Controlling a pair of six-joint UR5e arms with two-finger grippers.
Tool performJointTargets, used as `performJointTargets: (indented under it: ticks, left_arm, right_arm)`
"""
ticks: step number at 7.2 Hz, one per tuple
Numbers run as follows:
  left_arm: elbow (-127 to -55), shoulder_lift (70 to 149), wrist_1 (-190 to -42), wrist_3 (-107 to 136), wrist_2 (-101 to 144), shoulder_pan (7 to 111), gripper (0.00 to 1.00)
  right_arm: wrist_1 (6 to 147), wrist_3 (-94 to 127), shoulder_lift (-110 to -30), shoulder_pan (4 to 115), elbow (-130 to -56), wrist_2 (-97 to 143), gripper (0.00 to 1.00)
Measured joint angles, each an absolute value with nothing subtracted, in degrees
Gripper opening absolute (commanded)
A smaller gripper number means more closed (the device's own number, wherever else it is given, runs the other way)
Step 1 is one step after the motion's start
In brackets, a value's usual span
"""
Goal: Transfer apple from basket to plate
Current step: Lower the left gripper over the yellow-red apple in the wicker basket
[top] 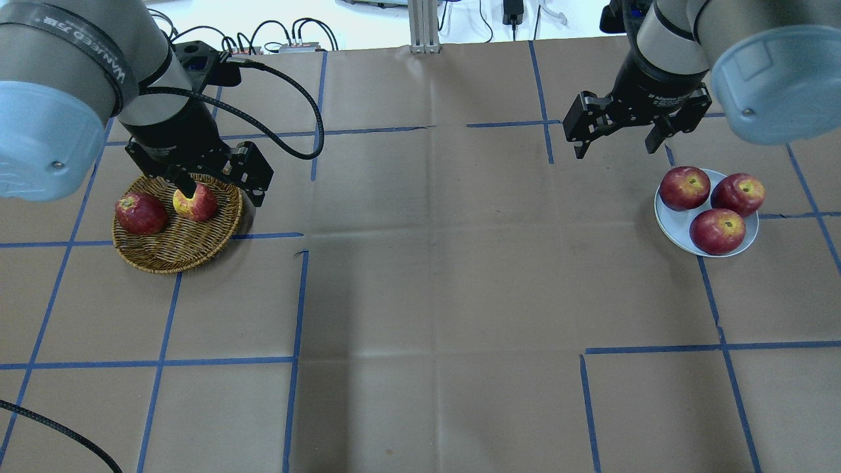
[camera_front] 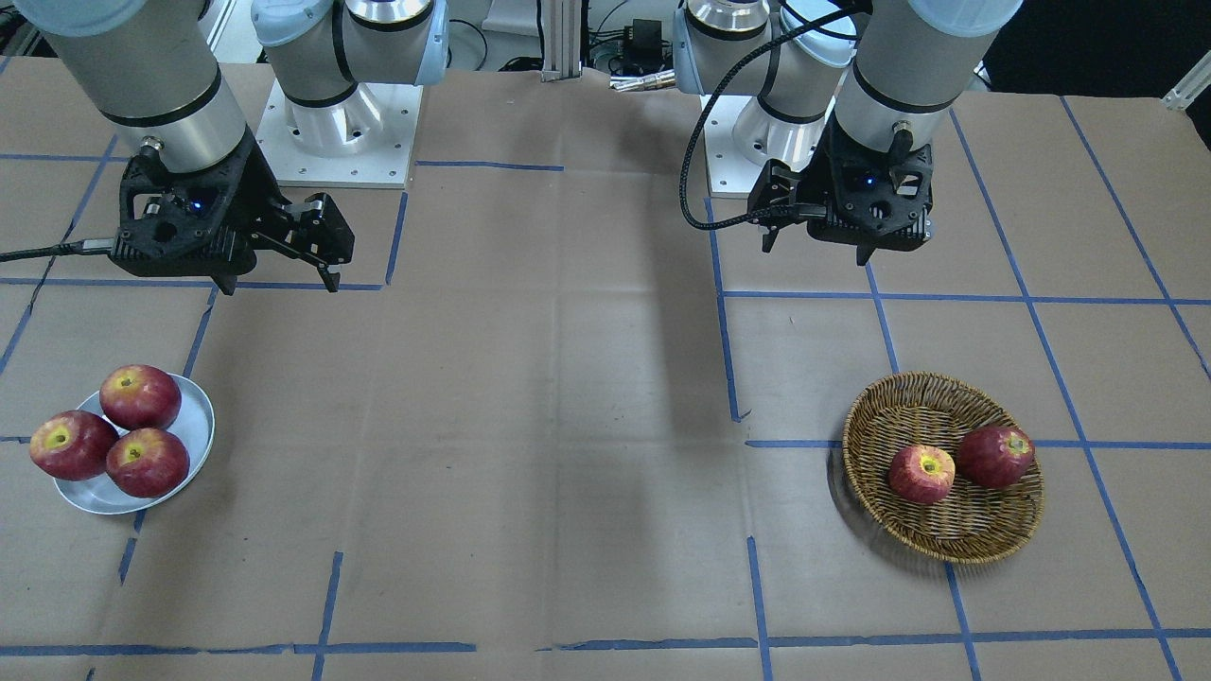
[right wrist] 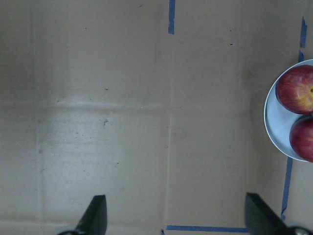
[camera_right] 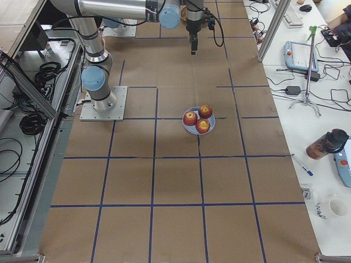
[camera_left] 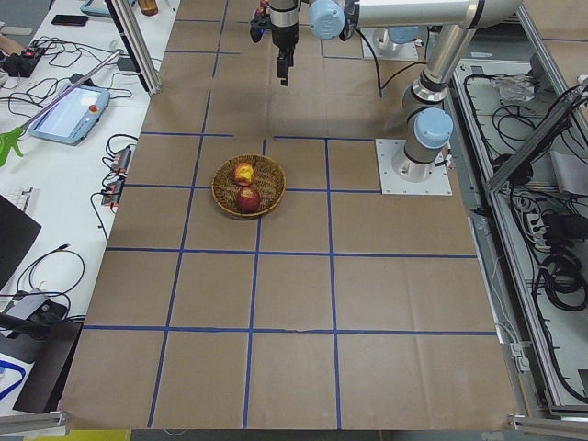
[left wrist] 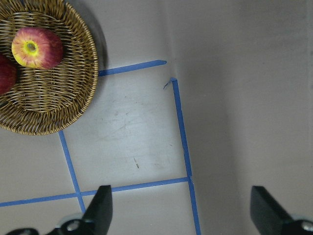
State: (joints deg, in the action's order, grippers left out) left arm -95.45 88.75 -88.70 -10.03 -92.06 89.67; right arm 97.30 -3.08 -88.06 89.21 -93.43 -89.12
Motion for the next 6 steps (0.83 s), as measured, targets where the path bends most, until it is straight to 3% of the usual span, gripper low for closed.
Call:
performJointTargets:
  ticks: [6]
  left_arm:
    - [-96.0, 88.84, -87.01, -10.76, -92.56, 89.48, 0.99]
  right_arm:
    - [97.21, -3.08, -88.05, 89.21, -93.45, -89.12, 1.0]
